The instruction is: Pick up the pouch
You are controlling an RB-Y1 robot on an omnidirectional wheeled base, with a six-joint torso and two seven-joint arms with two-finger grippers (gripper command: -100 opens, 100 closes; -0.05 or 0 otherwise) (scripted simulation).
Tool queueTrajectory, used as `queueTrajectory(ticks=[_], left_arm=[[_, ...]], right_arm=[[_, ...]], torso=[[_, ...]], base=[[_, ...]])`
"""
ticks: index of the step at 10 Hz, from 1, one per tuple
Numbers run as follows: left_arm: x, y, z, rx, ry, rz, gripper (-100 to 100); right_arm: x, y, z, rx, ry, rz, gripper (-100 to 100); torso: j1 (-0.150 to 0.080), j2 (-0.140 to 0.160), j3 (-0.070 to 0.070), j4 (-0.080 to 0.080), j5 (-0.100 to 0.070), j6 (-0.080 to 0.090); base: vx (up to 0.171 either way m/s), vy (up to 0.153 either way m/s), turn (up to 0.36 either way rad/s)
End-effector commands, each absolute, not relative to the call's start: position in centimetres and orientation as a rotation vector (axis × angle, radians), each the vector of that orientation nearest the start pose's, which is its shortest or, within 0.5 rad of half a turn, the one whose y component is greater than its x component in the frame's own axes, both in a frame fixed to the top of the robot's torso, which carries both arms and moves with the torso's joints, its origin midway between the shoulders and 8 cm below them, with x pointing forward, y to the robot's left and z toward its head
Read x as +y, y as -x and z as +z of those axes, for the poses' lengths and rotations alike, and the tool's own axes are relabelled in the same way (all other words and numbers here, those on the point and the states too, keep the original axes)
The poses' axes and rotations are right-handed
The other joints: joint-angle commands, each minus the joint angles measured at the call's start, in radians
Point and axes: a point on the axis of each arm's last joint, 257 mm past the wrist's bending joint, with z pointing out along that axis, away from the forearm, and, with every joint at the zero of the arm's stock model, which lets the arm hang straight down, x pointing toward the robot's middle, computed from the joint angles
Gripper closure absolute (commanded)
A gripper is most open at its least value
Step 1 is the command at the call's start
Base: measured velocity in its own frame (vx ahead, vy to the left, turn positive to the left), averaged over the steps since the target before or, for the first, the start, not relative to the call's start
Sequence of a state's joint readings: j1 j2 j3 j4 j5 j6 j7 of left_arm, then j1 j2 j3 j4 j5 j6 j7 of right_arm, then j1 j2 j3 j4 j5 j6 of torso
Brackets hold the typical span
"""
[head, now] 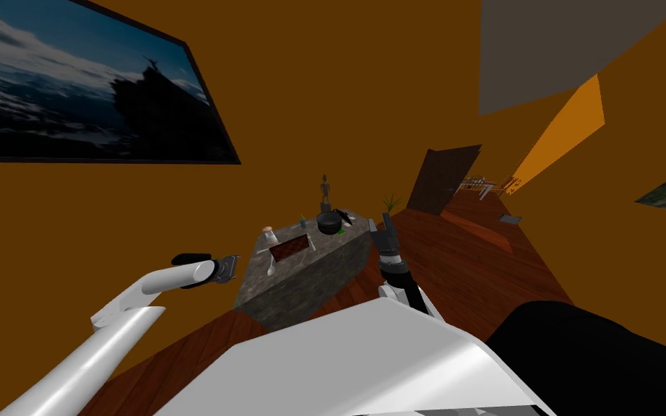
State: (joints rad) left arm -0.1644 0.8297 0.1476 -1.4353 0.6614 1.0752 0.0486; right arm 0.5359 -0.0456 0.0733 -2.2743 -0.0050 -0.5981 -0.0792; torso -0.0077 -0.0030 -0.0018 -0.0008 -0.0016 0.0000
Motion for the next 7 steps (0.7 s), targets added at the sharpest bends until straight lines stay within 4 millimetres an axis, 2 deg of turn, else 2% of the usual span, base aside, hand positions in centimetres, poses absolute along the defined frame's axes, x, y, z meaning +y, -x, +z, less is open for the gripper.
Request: queueTrajectory(ticks=[1,2,4,5,7], left_arm=[[53.6,-46.5,-27.8,1.641,1.961,-0.424,-100],[55.3,-46.2,-27.2,1.625,1.99,-0.382,-100],[55.2,-45.2,-27.8,1.647,2.025,-0.344,-100],[56.7,-44.6,-27.2,1.632,2.06,-0.298,-100],[56.6,-43.8,-27.7,1.649,2.087,-0.267,-100]], right_arm=[[-25.3,-32.9,2.7,0.587,-0.623,1.458,0],[-25.3,-32.9,2.7,0.587,-0.623,1.458,0],[-25.3,-32.9,2.7,0.587,-0.623,1.458,0],[-25.3,-32.9,2.7,0.587,-0.623,1.458,0],[-25.3,-32.9,2.7,0.587,-0.623,1.458,0]], torso=[[0.0,0.0,0.0,0.0,0.0,0.0],[0.002,0.001,0.001,0.0,0.001,0.0],[-0.001,0.0,0.0,0.0,0.0,0.0],[0.002,0.001,0.001,0.0,0.0,0.0],[-0.001,-0.001,0.0,0.0,0.0,0.0]], base=[[0.027,-0.06,-0.001],[0.054,-0.127,-0.101],[0.05,-0.091,-0.011],[0.061,-0.126,-0.102],[0.054,-0.088,-0.01]])
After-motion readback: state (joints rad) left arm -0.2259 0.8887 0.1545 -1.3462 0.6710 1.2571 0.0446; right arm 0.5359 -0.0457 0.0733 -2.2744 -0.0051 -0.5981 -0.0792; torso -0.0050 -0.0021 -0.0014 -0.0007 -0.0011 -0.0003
